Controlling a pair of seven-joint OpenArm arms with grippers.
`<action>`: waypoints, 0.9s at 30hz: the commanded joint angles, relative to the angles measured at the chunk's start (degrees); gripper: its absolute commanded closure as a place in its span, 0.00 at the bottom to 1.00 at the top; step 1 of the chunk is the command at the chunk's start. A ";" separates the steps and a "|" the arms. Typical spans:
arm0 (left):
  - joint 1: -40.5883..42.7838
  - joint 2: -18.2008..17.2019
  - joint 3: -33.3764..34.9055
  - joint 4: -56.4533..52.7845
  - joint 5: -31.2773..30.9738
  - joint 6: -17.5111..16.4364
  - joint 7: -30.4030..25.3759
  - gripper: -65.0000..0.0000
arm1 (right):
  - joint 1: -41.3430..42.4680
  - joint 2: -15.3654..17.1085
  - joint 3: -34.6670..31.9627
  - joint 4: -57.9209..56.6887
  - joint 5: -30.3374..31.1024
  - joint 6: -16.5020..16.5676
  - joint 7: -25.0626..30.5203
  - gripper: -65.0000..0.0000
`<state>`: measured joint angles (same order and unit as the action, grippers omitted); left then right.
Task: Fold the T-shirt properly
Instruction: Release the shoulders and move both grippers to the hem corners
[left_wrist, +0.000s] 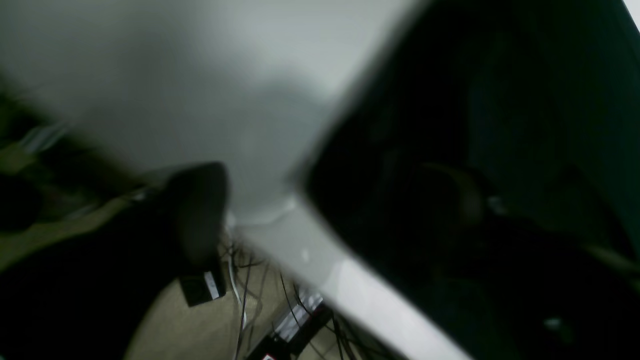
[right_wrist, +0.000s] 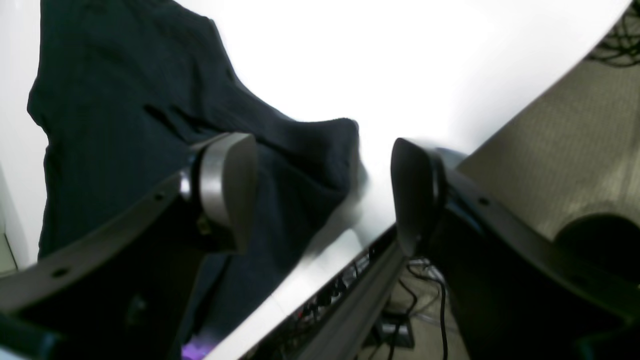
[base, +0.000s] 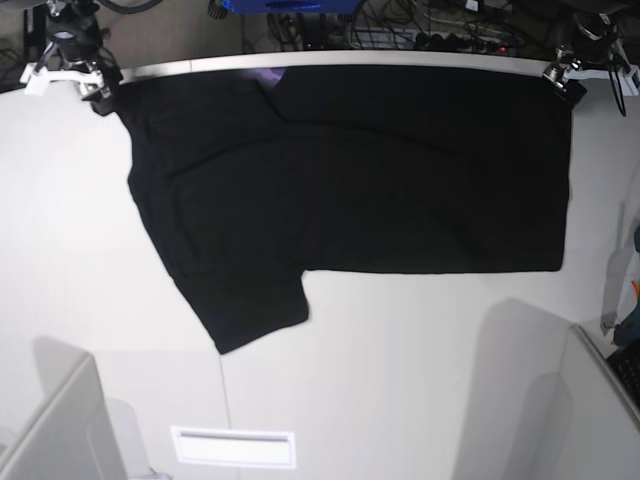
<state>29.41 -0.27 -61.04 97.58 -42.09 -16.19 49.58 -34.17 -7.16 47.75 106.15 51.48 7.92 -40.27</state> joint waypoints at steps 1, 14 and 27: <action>0.35 -0.65 -1.87 2.95 -0.77 -0.21 -1.19 0.01 | -0.24 0.78 0.30 1.94 0.96 0.47 0.75 0.43; -4.22 -3.02 0.77 12.00 -0.16 -0.21 -1.19 0.70 | 25.87 11.07 -20.19 -0.96 -6.60 -7.88 -10.94 0.42; -3.78 -5.57 4.82 11.83 -0.16 -0.12 -1.27 1.00 | 61.91 15.55 -32.41 -48.61 -24.89 -3.22 -4.34 0.39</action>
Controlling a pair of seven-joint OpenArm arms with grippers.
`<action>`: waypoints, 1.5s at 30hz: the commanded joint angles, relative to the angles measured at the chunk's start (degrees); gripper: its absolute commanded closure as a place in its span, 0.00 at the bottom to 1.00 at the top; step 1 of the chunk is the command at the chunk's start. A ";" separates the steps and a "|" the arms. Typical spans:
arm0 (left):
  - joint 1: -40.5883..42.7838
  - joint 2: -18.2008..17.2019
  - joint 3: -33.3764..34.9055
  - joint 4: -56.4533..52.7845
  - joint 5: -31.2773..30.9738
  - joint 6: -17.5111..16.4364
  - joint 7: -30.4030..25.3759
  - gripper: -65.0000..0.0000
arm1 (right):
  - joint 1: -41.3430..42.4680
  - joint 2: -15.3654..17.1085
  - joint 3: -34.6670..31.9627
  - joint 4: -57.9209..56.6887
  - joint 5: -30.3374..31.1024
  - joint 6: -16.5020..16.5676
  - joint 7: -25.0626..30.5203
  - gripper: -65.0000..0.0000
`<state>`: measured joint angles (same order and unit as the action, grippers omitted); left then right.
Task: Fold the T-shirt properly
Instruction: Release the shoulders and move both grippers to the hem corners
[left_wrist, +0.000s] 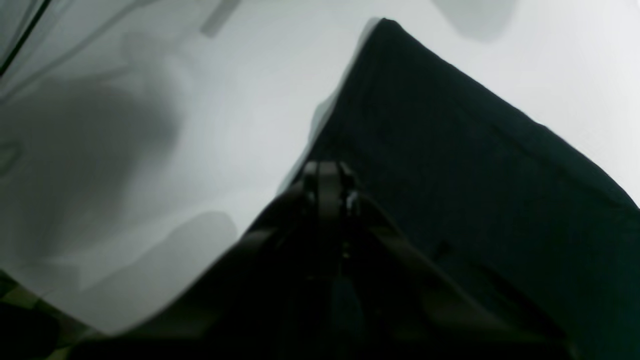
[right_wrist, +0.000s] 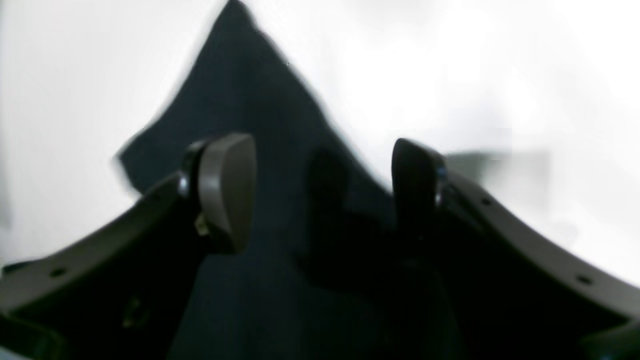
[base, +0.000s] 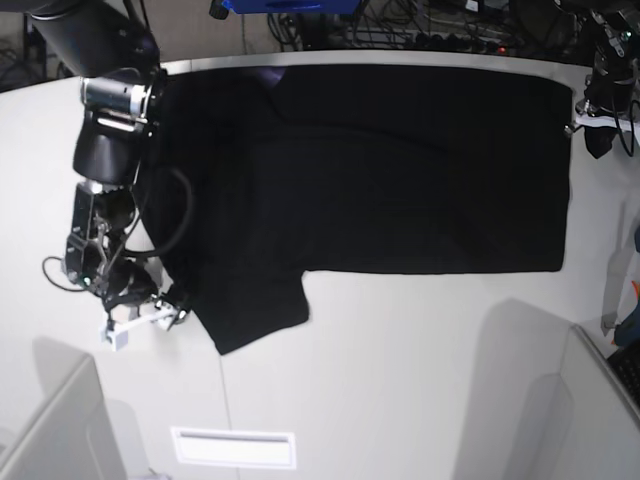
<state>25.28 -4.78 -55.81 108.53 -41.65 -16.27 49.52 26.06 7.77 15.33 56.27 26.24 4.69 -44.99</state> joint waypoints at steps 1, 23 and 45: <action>0.52 -1.25 -0.32 0.79 -0.59 -0.04 -1.21 1.00 | 2.99 1.33 -0.96 -2.25 0.35 0.19 1.70 0.39; 0.00 -2.83 -0.41 0.61 -0.59 -0.04 -1.21 0.97 | 3.87 2.03 -11.77 -11.22 0.62 3.36 6.97 0.52; -1.94 -8.37 0.03 -8.71 -0.59 -0.04 -1.21 0.92 | 2.90 1.15 -16.43 -11.74 0.35 3.27 11.45 0.98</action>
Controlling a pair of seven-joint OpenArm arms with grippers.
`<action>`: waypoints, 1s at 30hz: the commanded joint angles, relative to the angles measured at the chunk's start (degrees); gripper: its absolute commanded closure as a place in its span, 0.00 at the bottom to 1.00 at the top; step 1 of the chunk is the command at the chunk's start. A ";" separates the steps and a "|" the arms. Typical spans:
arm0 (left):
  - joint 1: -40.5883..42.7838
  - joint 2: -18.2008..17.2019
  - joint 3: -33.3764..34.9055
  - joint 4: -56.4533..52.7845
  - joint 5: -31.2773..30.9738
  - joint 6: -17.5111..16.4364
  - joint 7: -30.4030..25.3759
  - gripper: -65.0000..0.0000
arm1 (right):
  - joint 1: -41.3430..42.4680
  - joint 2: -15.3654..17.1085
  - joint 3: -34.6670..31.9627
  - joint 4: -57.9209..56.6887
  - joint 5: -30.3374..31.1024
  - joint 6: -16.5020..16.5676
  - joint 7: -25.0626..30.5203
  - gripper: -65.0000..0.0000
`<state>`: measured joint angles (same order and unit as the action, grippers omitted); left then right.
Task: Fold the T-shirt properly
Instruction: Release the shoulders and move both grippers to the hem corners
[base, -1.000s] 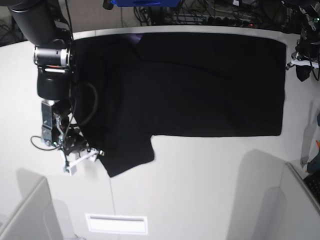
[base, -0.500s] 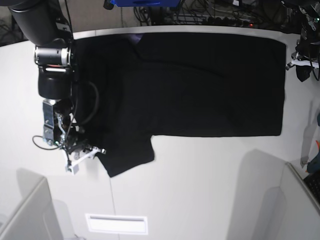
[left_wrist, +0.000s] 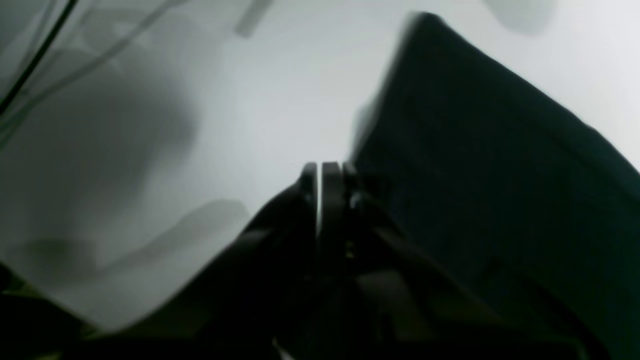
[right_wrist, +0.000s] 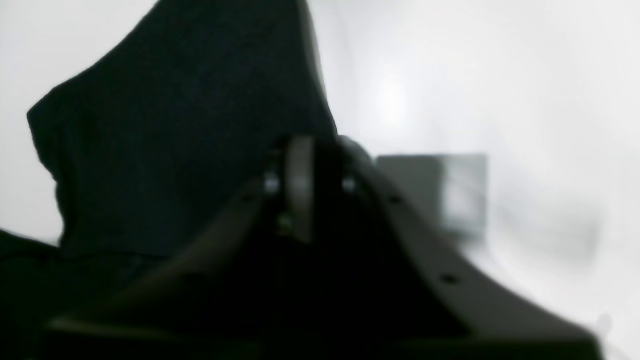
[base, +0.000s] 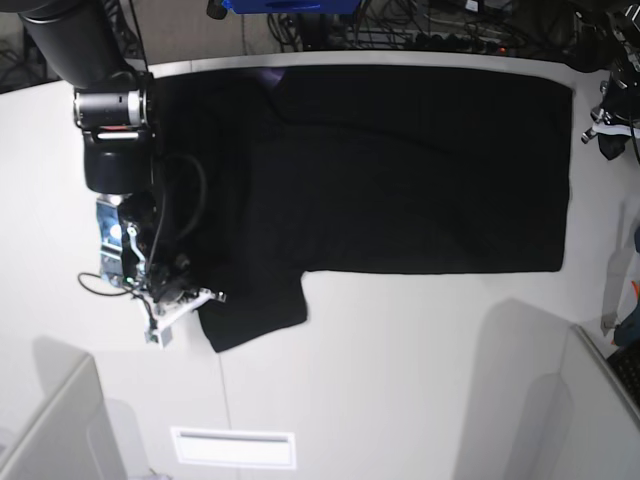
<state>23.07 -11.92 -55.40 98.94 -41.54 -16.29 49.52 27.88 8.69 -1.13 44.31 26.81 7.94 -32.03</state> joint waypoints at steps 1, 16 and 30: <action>-0.34 -2.01 -0.30 0.01 -0.70 -0.01 -1.21 0.88 | 1.09 0.23 0.03 0.21 -0.21 0.01 -1.51 1.00; -28.30 -16.69 18.69 -27.95 7.03 0.25 -1.21 0.32 | 1.09 0.23 -0.15 0.83 -0.21 0.01 -1.68 1.00; -48.17 -12.38 26.43 -50.01 24.09 -0.01 -4.02 0.32 | 1.00 0.15 -0.06 3.55 -0.13 0.01 -2.03 1.00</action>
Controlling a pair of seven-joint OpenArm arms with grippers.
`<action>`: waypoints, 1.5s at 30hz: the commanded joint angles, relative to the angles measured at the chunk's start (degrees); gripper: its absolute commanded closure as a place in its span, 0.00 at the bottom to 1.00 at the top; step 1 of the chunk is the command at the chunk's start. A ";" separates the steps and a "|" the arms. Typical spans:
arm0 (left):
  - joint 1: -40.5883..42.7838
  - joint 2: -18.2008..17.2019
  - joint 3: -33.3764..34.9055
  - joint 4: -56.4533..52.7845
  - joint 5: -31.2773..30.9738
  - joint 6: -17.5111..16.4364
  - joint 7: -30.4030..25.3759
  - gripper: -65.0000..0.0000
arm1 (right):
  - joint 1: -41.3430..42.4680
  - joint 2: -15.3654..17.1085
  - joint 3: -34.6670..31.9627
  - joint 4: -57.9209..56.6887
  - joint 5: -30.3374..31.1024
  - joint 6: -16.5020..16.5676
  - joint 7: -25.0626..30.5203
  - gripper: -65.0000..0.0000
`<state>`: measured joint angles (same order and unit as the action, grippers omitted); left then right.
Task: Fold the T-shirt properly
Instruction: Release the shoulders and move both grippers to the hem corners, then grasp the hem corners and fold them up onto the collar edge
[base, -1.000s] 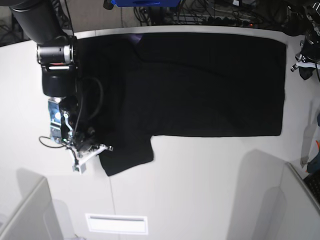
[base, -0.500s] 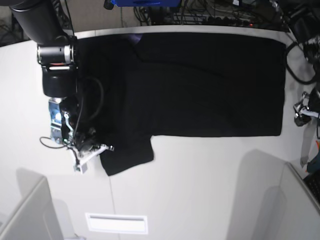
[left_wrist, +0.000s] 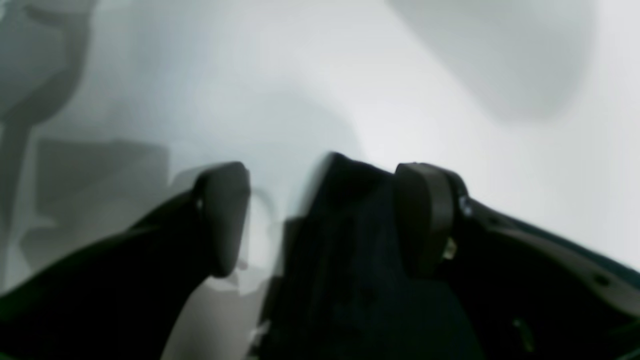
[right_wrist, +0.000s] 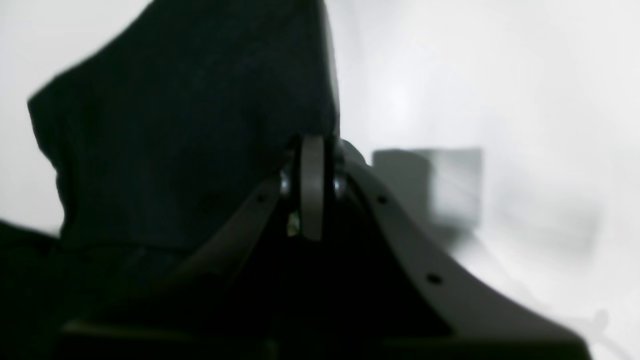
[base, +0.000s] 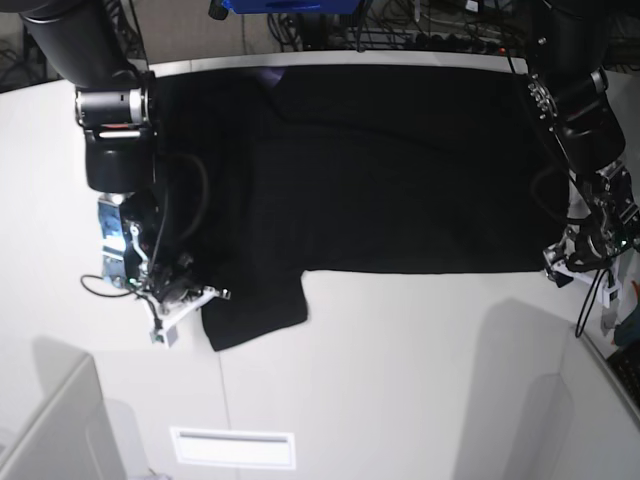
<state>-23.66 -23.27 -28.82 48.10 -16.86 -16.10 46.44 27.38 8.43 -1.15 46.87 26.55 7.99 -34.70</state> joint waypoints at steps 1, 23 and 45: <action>-1.44 -0.43 -0.15 0.12 0.12 -0.21 -1.12 0.32 | 1.15 0.41 0.05 1.44 0.14 -0.03 0.63 1.00; -1.18 2.48 5.65 -0.23 1.17 -0.12 -1.47 1.00 | 0.10 0.59 0.05 2.05 0.05 -0.03 1.07 1.00; 9.29 3.62 -4.37 28.52 0.91 -10.85 15.76 1.00 | -7.82 5.60 0.14 19.55 0.05 -0.03 6.17 1.00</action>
<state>-13.56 -18.39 -32.86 75.35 -15.62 -27.00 62.61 18.24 13.02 -1.41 65.32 26.41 7.97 -29.82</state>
